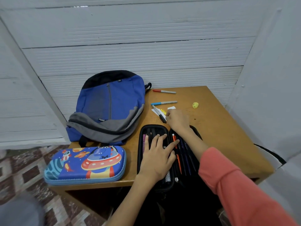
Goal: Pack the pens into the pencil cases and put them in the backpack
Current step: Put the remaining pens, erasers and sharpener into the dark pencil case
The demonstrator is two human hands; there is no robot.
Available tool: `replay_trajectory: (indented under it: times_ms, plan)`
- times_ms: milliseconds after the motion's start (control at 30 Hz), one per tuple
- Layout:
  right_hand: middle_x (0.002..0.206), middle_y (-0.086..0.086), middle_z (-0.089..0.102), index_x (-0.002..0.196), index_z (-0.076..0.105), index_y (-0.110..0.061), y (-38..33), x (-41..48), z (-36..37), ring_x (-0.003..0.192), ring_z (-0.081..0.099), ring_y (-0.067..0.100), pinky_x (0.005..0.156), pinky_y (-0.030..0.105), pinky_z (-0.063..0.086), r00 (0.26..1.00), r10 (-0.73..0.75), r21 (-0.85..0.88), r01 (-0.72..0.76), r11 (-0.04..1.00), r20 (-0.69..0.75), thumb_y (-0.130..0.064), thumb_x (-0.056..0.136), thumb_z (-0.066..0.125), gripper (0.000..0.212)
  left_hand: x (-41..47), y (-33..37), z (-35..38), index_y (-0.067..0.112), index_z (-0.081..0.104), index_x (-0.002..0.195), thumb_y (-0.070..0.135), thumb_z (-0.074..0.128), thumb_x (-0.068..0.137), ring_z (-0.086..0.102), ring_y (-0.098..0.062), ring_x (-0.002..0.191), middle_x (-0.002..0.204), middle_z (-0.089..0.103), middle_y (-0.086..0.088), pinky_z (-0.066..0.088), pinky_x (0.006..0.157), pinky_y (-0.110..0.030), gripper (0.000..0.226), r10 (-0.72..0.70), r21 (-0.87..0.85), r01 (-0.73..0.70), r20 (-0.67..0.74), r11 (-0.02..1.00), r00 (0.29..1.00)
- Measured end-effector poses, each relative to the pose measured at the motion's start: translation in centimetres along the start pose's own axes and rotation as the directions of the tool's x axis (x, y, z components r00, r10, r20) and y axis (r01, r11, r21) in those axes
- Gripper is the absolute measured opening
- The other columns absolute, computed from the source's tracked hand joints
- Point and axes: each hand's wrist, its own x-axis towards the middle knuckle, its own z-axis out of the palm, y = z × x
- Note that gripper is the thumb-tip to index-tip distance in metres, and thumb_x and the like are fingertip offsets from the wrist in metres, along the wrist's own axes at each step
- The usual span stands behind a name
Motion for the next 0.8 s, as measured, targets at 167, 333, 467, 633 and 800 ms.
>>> replay_trajectory:
  times_ms: [167, 333, 467, 633, 800]
  plan:
    - [0.099, 0.007, 0.069, 0.101, 0.066, -0.013, 1.5, 0.7, 0.7, 0.091, 0.063, 0.026, 0.065, 0.031, 0.044, 0.992, 0.120, 0.057, -0.121, 0.991, 0.023, -0.012, 0.092, 0.054, 0.015, 0.1, -0.2, 0.6, 0.041, 0.046, 0.138, 0.039, 0.028, 0.095, 0.042, -0.027, 0.136, 0.140, 0.052, -0.007, 0.018, 0.116, -0.060, 0.048, 0.001, 0.016, -0.001, -0.054, 1.000, 0.999]
    - [0.084, 0.012, 0.068, 0.086, 0.067, -0.006, 2.2, 0.9, 0.1, 0.075, 0.062, 0.026, 0.064, 0.037, 0.049, 0.988, 0.152, 0.219, -0.154, 0.963, 0.028, -0.012, 0.088, 0.060, 0.009, 0.0, -0.1, 0.4, 0.041, 0.044, 0.140, 0.040, 0.023, 0.094, 0.037, -0.027, 0.139, 0.144, 0.048, -0.007, 0.010, 0.118, -0.058, 0.050, -0.003, 0.001, 0.003, -0.043, 1.000, 0.999]
    - [0.084, -0.002, 0.066, 0.096, 0.057, -0.021, 3.2, 1.3, -2.0, 0.075, 0.065, 0.019, 0.075, 0.044, 0.055, 0.964, 0.256, 0.607, -0.161, 0.778, -0.072, -0.019, 0.085, 0.069, 0.017, 0.0, -0.2, 0.2, 0.042, 0.038, 0.144, 0.043, 0.015, 0.093, 0.028, -0.025, 0.144, 0.149, 0.041, -0.006, 0.001, 0.120, -0.056, 0.055, -0.002, -0.022, 0.001, -0.021, 1.000, 1.000]
    - [0.071, 0.010, 0.063, 0.145, 0.028, -0.019, 5.0, -0.7, -6.0, 0.053, 0.060, 0.019, 0.055, 0.032, 0.054, 0.987, 0.145, 0.716, -0.152, 0.682, 0.071, -0.001, 0.083, 0.070, 0.077, 0.1, 0.0, -0.2, 0.047, 0.025, 0.148, 0.049, -0.001, 0.087, 0.015, -0.021, 0.148, 0.156, 0.029, -0.001, -0.007, 0.120, -0.053, 0.066, -0.009, -0.002, 0.009, 0.056, 1.000, 0.998]
    - [0.073, 0.022, 0.064, 0.154, 0.008, -0.024, 6.2, -3.7, -7.3, 0.048, 0.061, 0.021, 0.047, 0.029, 0.056, 0.887, 0.012, 0.557, -0.301, 0.774, 0.462, 0.007, 0.079, 0.071, 0.103, 0.1, -0.1, -0.2, 0.047, 0.023, 0.148, 0.050, -0.003, 0.085, 0.014, -0.020, 0.148, 0.156, 0.028, -0.001, -0.008, 0.120, -0.051, 0.068, -0.012, 0.023, 0.011, 0.071, 1.000, 0.997]
